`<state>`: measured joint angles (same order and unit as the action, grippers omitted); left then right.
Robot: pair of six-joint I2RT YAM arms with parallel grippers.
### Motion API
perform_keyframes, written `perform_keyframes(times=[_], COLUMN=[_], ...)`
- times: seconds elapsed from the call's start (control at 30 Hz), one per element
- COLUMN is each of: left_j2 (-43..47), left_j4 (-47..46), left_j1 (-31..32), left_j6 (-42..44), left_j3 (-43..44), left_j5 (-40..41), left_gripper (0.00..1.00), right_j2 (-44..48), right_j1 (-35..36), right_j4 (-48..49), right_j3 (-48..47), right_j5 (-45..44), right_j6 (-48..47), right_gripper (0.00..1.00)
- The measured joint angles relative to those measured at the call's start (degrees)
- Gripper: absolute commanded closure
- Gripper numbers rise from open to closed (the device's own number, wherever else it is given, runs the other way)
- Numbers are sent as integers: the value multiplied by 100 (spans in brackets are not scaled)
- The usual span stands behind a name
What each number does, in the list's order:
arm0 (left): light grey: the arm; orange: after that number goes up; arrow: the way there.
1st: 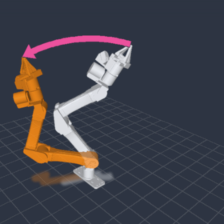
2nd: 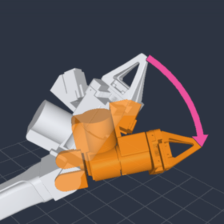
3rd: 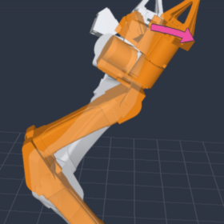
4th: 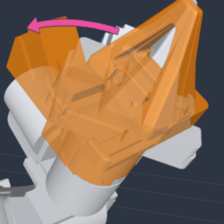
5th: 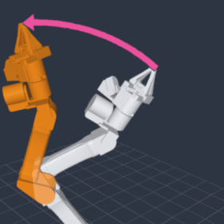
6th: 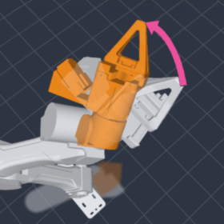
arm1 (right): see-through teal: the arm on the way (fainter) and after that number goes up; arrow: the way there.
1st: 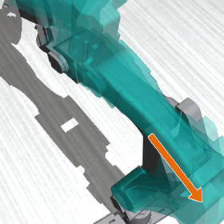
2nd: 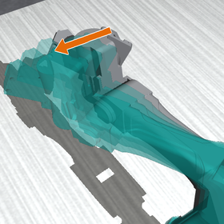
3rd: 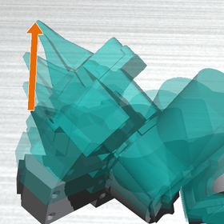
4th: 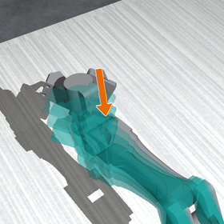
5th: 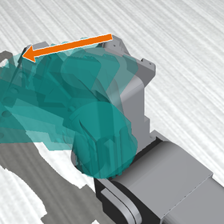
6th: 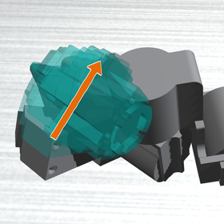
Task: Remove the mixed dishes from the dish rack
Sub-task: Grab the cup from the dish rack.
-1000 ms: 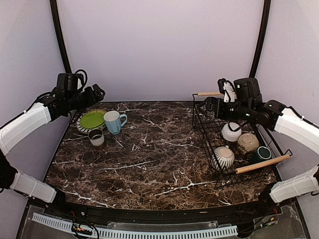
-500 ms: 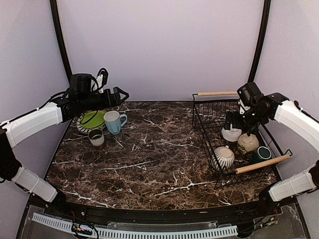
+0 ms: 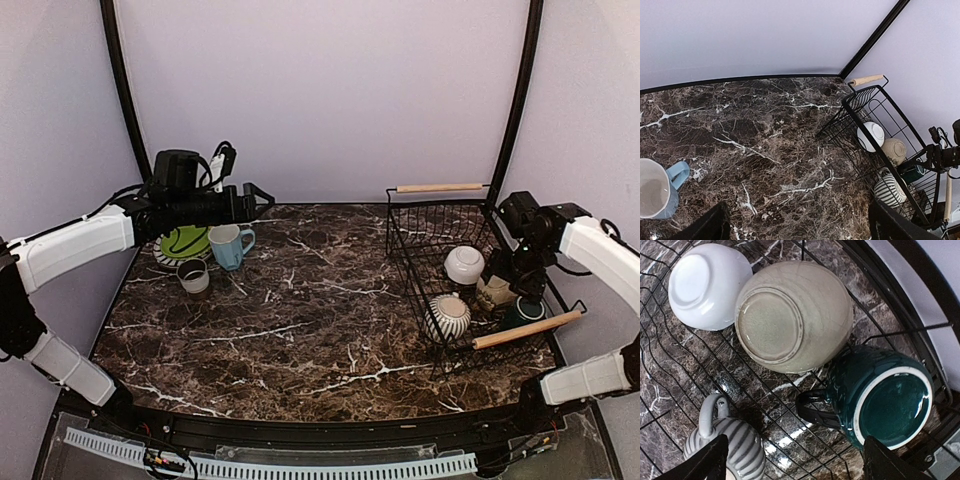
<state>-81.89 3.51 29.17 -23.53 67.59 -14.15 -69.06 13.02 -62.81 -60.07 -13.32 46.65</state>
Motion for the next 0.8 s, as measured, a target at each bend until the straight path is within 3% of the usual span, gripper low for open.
perform_keyframes(times=[0.37,0.57,0.8], left_j2=[-7,-20,-28], left_j4=[4,7,13], left_j1=[0,0,0], left_j6=[0,0,0], left_j3=[63,63,63], left_j5=[24,28,24], left_gripper=[5,5,5], right_j2=[-162,-402,-120], right_j1=[9,9,4], right_j4=[151,103,295], right_j3=[376,376,715], right_j5=[299,26,-262], right_j6=[2149,3464,4450], right_gripper=[12,26,35])
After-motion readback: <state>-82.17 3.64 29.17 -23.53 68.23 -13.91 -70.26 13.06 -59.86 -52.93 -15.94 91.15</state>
